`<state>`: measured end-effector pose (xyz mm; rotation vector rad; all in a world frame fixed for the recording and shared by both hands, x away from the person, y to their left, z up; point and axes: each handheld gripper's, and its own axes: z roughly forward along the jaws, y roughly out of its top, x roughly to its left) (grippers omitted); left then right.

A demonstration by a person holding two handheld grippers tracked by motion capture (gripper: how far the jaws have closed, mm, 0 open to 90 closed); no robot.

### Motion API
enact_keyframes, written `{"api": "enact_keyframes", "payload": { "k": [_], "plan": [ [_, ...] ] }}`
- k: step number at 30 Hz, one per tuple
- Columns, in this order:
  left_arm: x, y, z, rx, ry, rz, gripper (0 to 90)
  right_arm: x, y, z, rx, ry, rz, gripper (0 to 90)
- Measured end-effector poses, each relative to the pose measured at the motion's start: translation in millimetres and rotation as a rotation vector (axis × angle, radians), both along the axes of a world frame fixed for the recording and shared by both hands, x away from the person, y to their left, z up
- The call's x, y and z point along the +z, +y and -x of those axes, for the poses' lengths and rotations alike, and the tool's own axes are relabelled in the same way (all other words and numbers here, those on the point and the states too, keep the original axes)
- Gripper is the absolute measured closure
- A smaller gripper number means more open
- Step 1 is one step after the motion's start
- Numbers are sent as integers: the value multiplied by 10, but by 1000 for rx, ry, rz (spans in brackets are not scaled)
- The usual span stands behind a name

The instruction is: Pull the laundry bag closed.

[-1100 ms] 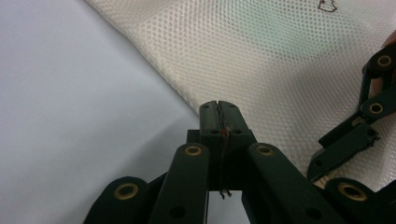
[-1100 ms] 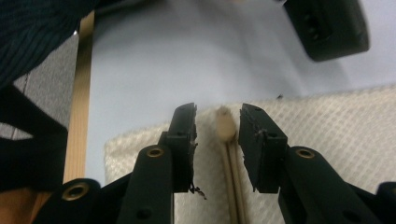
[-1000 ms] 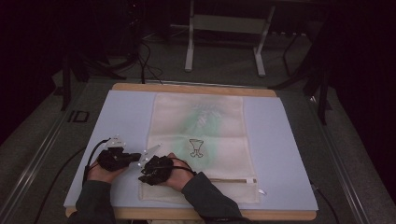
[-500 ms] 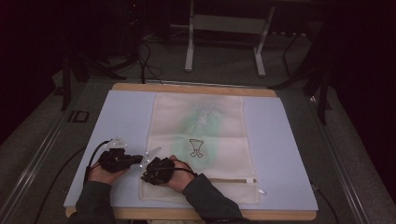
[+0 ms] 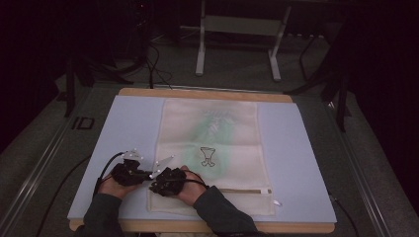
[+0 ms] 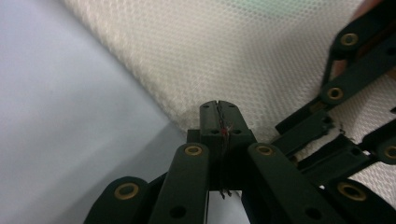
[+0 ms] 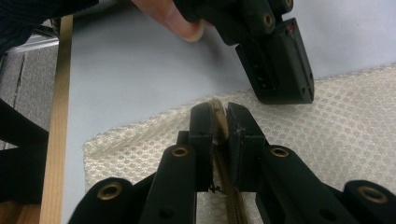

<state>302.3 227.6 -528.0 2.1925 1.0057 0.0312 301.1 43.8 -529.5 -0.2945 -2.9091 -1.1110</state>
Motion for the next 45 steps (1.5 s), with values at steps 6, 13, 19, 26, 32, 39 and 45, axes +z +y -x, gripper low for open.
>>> {"api": "enact_keyframes", "payload": {
  "k": [6,13,19,26,32,39,45],
  "plan": [
    [6,-16,50,17,19,-9,897,-1,0,-1,5,-1,0,815],
    [23,-23,97,39,24,-30,898,-14,-16,4,-1,-7,-14,816],
    [21,-33,124,68,30,-26,899,-28,-33,8,-8,-1,-30,816],
    [26,-37,139,83,42,-28,900,-31,-35,13,-11,-4,-32,816],
    [16,-34,153,103,49,-16,900,-41,-45,28,-17,-12,-43,816],
    [2,-4,133,103,69,6,900,-24,-35,82,-27,-48,-25,821],
    [-10,25,112,99,86,26,900,-9,-71,84,-22,-60,-18,822]
  ]
}}
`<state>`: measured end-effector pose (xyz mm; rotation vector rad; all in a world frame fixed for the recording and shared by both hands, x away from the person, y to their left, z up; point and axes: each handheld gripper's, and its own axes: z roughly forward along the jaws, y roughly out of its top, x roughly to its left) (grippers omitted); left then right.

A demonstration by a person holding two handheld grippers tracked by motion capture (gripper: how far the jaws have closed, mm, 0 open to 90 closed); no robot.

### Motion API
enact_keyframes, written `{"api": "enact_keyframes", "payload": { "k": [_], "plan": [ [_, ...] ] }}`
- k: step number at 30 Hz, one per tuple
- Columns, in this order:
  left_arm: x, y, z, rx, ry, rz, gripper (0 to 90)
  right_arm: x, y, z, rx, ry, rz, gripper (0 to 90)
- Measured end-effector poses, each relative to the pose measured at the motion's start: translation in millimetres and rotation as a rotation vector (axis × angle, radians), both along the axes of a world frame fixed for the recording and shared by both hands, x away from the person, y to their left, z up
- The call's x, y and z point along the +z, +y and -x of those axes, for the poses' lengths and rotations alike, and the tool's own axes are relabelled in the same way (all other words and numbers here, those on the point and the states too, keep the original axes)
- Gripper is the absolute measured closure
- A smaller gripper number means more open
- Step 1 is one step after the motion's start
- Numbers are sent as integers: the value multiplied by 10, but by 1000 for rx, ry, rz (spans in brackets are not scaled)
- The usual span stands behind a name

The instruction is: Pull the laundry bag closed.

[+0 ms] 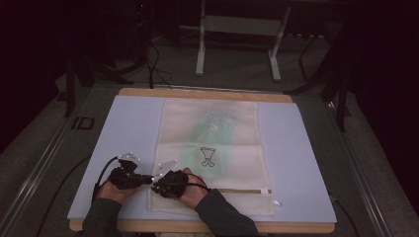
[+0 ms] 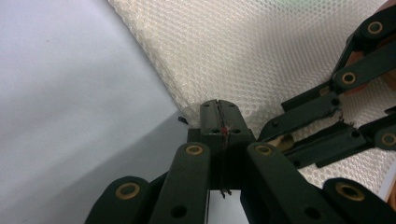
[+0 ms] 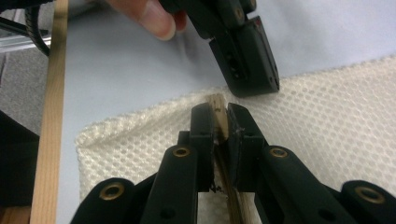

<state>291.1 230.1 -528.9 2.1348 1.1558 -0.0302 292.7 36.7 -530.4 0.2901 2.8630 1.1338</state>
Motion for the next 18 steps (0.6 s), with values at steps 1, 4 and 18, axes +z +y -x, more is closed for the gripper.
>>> {"api": "enact_keyframes", "payload": {
  "k": [1,4,18],
  "plan": [
    [-5,10,-5,-2,4,7,900,2,-17,-7,-3,10,-1,822],
    [-5,10,-7,-5,2,5,900,2,-55,-20,3,12,3,823],
    [32,-49,20,-20,-31,-47,900,19,-136,8,9,-17,36,822]
  ]
}}
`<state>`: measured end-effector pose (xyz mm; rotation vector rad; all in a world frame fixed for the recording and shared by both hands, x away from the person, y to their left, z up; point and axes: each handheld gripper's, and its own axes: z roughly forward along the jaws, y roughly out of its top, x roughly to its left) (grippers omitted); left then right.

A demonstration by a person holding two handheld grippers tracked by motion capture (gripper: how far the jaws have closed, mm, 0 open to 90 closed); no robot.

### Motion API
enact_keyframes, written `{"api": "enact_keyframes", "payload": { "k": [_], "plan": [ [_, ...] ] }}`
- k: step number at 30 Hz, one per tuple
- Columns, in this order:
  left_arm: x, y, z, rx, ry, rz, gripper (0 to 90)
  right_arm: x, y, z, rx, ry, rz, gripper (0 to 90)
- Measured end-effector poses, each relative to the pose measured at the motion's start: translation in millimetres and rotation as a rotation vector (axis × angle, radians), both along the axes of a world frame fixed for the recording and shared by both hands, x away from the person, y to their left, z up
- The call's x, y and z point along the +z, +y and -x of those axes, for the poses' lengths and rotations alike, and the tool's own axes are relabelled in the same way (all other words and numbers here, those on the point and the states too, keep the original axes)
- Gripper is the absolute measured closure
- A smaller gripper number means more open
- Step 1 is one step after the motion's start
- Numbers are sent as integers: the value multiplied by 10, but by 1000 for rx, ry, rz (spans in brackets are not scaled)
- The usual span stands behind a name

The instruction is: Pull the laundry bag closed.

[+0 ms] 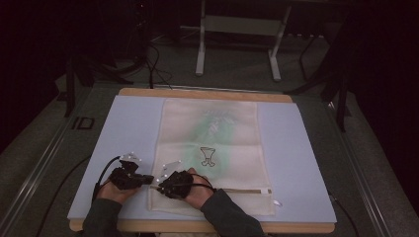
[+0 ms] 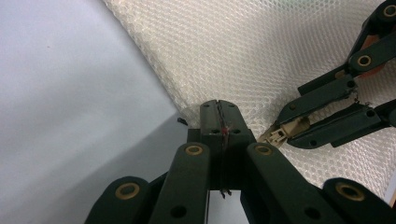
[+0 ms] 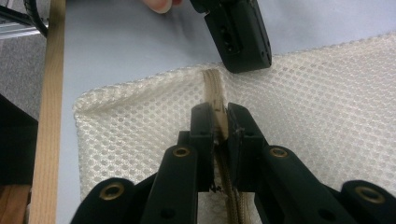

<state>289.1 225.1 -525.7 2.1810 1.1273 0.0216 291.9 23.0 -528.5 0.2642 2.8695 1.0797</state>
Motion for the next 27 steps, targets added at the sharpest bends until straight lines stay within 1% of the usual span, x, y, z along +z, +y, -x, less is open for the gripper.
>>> {"api": "enact_keyframes", "payload": {
  "k": [1,2,3,4,6,10,12,16,17,18,21,23,24,27],
  "plan": [
    [4,-9,6,-9,-12,-8,900,-2,3,1,-1,-1,1,822],
    [5,-11,9,-27,-8,-1,899,-3,6,5,-3,-3,1,822],
    [5,-11,9,-27,-8,-1,899,-3,6,5,-3,-3,1,822],
    [-6,-29,14,-40,-4,11,899,-2,8,4,-3,0,3,822],
    [-3,-40,14,-41,-5,4,898,-5,7,1,-3,0,1,822],
    [-10,-52,20,-53,-13,9,898,-15,1,1,-10,6,-13,822],
    [-17,-65,19,-73,-23,3,898,-16,2,-4,-10,8,-13,822],
    [-30,-43,-6,-64,5,24,900,-15,6,-2,-9,6,-12,822],
    [-30,-43,-6,-64,5,24,900,-15,6,-2,-9,6,-12,822],
    [-19,-57,-10,-75,1,5,900,-13,8,0,-7,2,-9,821],
    [-20,-47,-19,-77,10,8,900,0,7,11,-5,1,0,822],
    [-21,-44,-21,-78,11,9,900,10,4,16,3,-7,9,822],
    [-16,-49,-22,-81,8,2,900,14,1,18,2,-6,11,822],
    [-20,-45,-23,-79,11,6,900,23,-13,18,3,-5,17,822]
  ]
}}
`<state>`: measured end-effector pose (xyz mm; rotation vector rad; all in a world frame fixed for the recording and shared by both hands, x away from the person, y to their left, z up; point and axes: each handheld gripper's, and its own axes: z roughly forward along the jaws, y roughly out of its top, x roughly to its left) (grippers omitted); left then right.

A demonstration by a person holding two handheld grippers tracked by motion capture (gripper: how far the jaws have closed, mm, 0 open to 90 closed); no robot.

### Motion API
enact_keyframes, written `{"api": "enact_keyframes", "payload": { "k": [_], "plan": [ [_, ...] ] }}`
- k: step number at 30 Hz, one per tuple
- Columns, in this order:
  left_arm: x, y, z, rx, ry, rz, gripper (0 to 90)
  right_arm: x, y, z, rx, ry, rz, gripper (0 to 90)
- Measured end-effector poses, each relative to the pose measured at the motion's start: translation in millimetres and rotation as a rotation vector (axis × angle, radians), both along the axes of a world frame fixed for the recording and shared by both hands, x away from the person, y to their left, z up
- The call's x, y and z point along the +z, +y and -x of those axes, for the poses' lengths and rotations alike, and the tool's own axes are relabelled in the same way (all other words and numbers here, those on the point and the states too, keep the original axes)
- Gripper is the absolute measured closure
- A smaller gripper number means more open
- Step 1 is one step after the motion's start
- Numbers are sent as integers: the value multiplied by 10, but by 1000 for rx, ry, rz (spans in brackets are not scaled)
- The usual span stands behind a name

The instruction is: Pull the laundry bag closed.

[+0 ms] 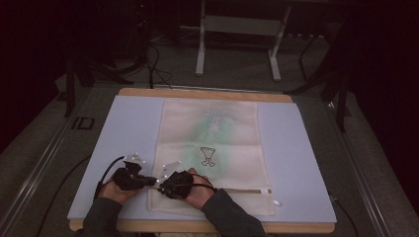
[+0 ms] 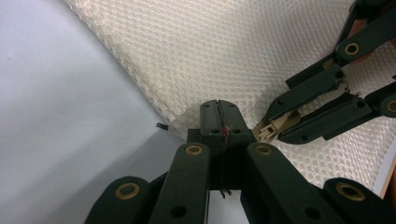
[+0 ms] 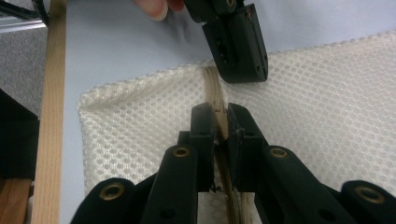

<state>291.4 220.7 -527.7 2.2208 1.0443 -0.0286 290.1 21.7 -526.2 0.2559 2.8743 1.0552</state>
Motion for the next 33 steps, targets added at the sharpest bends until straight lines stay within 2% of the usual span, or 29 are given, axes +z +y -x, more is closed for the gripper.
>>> {"api": "enact_keyframes", "payload": {
  "k": [14,33],
  "plan": [
    [-1,5,1,3,3,5,900,42,-141,18,11,-12,42,822],
    [0,2,3,1,0,3,900,63,-307,44,9,-16,65,822]
  ]
}}
